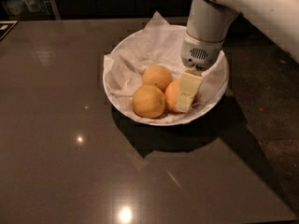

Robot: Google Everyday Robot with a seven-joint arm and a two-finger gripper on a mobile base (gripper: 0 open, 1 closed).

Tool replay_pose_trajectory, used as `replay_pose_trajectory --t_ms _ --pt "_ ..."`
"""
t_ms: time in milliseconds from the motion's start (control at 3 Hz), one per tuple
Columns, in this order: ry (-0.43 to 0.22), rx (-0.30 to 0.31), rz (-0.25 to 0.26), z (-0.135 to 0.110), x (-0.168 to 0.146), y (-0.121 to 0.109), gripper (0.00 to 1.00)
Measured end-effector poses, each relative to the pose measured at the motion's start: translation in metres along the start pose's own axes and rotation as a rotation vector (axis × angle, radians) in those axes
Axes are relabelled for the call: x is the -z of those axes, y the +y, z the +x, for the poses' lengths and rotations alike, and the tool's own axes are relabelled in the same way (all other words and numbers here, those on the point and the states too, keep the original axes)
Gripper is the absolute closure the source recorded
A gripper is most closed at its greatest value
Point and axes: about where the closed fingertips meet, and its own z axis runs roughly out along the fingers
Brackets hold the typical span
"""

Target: Pick orange from white bowl

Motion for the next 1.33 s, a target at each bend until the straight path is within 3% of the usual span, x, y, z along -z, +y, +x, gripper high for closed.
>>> replay_pose_trajectory --t_ms 1000,1333 --pt "0.029 -0.009 -0.019 0.0024 -0.0091 -0.0074 0.20" --pt "0.034 -0.004 -0.028 0.0016 -0.0110 -0.0085 0.38"
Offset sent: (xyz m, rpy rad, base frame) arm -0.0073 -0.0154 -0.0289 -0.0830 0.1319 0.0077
